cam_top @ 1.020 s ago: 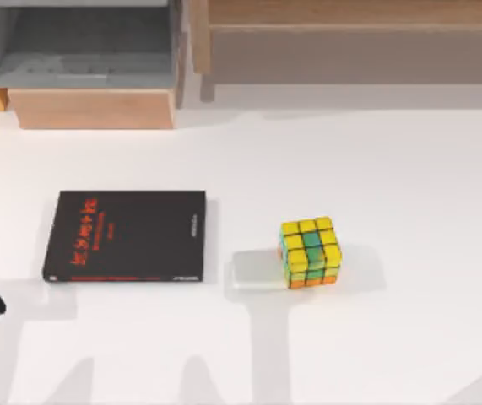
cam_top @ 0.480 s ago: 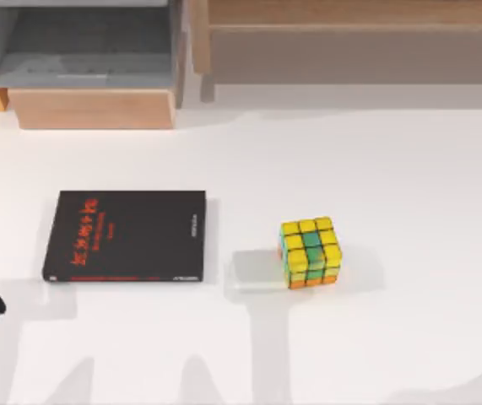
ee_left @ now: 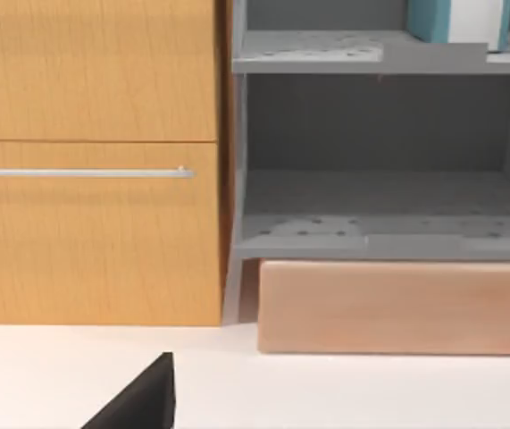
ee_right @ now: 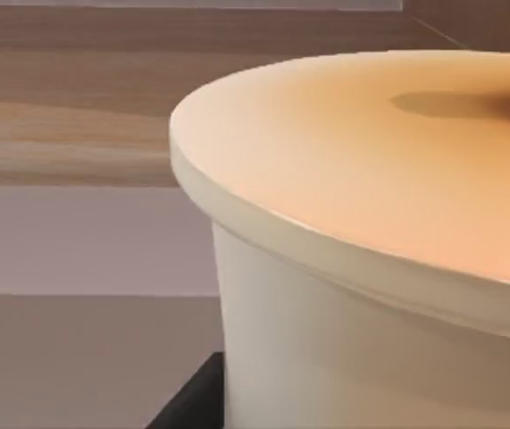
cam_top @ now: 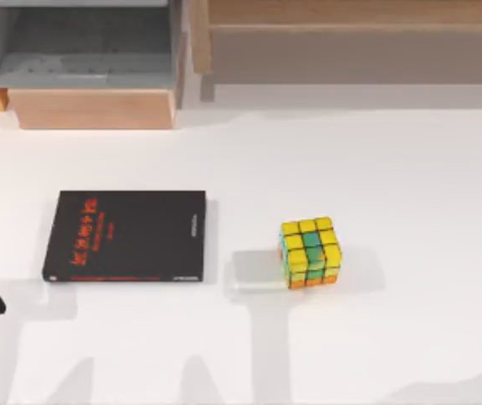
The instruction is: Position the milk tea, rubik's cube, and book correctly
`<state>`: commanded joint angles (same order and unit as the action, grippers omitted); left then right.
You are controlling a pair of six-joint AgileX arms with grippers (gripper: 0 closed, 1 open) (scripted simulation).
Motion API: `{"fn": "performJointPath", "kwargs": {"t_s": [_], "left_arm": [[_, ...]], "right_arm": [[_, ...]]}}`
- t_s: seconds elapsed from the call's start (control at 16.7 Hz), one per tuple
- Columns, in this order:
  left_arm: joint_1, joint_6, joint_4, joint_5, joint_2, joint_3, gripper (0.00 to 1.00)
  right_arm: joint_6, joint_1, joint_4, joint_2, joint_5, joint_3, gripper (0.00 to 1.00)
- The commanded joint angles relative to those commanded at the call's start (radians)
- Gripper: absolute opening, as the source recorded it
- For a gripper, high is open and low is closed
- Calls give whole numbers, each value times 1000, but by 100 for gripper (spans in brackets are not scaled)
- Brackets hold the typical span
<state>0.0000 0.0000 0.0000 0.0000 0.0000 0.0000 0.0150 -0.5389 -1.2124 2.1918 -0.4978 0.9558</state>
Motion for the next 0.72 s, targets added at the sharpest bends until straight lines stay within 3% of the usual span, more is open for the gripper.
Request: {"fn": "performJointPath", "kwargs": {"t_s": [0.66,0.72], "left_arm": [[0,0,0,0,0,0,100],[0,0,0,0,0,0,100]], "right_arm": [[0,0,0,0,0,0,98],[0,0,0,0,0,0,100]]}}
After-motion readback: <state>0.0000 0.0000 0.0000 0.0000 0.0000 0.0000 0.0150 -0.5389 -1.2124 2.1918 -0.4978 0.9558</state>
